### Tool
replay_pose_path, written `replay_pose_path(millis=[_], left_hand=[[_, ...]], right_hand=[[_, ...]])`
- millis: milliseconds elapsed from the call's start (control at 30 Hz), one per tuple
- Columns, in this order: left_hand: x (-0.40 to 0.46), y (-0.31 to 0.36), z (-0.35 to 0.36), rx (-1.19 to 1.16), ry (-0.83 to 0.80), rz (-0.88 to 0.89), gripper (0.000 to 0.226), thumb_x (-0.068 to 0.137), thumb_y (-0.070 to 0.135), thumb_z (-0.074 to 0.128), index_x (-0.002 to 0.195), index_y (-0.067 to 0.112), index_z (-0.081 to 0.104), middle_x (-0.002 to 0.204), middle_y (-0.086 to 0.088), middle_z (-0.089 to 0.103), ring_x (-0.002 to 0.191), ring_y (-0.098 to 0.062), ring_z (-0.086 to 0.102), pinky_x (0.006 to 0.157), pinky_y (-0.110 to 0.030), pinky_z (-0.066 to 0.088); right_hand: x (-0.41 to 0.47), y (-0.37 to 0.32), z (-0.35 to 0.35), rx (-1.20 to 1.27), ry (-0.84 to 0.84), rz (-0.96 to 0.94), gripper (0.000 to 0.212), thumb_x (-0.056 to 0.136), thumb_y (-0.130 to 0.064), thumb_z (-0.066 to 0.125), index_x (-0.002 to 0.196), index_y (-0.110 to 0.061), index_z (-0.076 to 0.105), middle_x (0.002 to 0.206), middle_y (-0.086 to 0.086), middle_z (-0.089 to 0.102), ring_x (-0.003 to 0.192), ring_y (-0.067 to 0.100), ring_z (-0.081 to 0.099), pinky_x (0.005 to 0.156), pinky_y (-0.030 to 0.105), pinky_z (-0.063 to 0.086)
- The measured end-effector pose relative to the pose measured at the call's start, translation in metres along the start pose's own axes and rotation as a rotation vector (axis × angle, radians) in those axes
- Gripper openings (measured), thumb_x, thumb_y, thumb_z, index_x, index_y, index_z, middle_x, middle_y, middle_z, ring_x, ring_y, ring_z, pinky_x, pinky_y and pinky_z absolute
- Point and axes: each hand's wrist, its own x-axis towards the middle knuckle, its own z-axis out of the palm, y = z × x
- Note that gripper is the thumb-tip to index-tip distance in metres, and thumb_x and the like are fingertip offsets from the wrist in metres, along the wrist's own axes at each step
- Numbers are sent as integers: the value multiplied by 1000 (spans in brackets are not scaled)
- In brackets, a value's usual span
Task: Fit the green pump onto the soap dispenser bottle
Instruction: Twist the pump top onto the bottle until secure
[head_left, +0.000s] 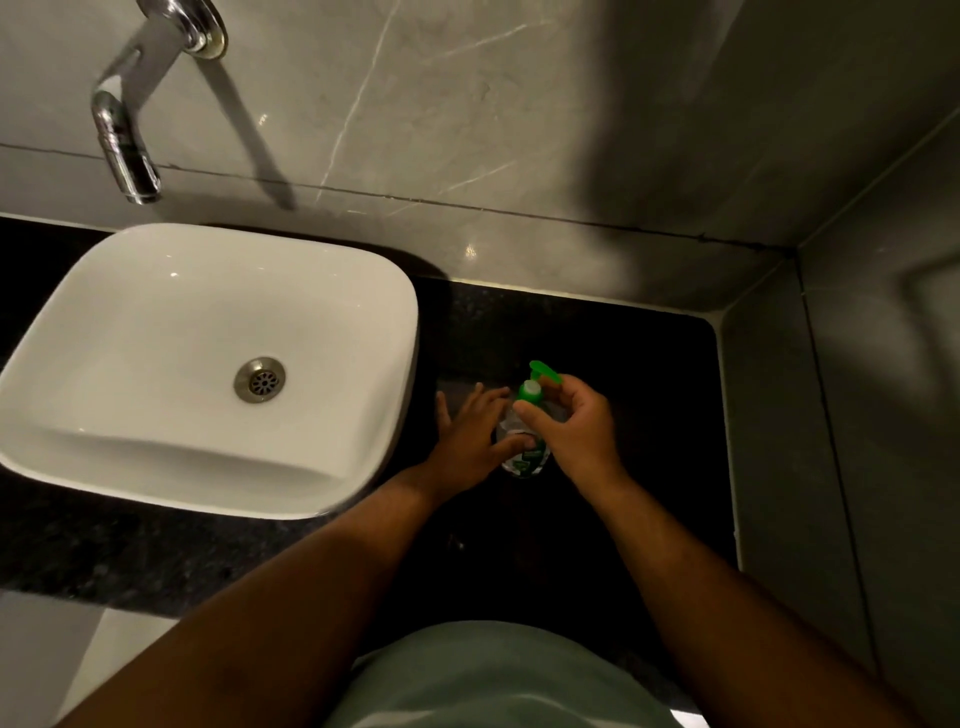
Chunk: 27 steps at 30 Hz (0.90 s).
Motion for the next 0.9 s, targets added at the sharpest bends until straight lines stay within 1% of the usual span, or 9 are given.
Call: replay_pose_path(millis=[167, 267, 367, 500, 600, 667, 800, 833, 900], left_hand=[[2, 1, 1, 16, -27, 30, 73, 80, 73, 45, 141, 34, 36, 152, 11, 31, 145, -14, 3, 103, -57, -25], [1, 0, 0, -30, -57, 48, 72, 80, 71, 45, 142, 38, 32, 151, 16, 30, 145, -14, 1, 102, -55, -26], [-1, 1, -2, -20, -68, 48, 68, 85, 64, 50, 144, 36, 30, 153, 14, 28, 145, -17, 0, 102, -56, -26], [-4, 6, 2, 9, -10, 21, 66, 86, 62, 51, 142, 30, 36, 154, 8, 28, 145, -15, 0, 102, -55, -27], [-8, 9, 7, 8, 19, 21, 63, 85, 62, 50, 138, 29, 42, 153, 8, 30, 145, -15, 1, 104, -56, -26], [-9, 9, 9, 19, 16, 40, 58, 88, 57, 54, 137, 28, 43, 152, 7, 31, 145, -16, 1, 105, -59, -23], [-5, 8, 5, 47, 24, -2, 65, 87, 61, 46, 142, 26, 38, 154, 6, 30, 145, -16, 3, 106, -59, -21], [-4, 8, 4, 48, 27, -2, 69, 84, 65, 44, 142, 27, 37, 153, 6, 30, 145, -16, 4, 106, -59, -21], [-4, 10, 2, 31, 22, 9, 70, 83, 68, 47, 141, 29, 37, 153, 7, 30, 145, -15, 4, 104, -57, -24]], right_hand=[[6, -1, -12, 76, -110, 73, 39, 77, -4, 76, 102, -33, 65, 107, -6, 70, 100, 6, 68, 83, 22, 56], [12, -4, -23, 101, -266, 126, 42, 83, 3, 68, 121, -12, 61, 116, 1, 68, 105, 8, 67, 83, 22, 56], [14, -4, -30, 11, -343, 94, 42, 84, 2, 67, 124, -5, 60, 118, 2, 68, 110, 11, 65, 86, 23, 55], [4, -3, -22, -26, -156, 44, 35, 75, -3, 78, 106, -14, 69, 103, -2, 72, 100, 8, 68, 88, 27, 56], [-7, 3, -8, -118, 23, -59, 32, 66, -12, 86, 83, -21, 61, 81, -8, 64, 75, -6, 61, 68, 9, 47], [-13, 6, -2, -142, 105, -60, 44, 62, -19, 89, 86, -19, 52, 81, -6, 57, 73, -8, 55, 65, 7, 42], [-18, 7, -10, -42, 1, -24, 81, 67, -13, 87, 134, -21, 42, 130, -10, 52, 119, -6, 49, 100, 15, 41], [-18, 7, -13, -3, -29, -20, 86, 71, -9, 83, 141, -19, 35, 135, -10, 51, 127, -1, 47, 106, 21, 39], [-16, 6, -19, 33, -37, -8, 80, 78, -1, 75, 144, -18, 32, 125, -11, 61, 128, 11, 51, 108, 36, 43]])
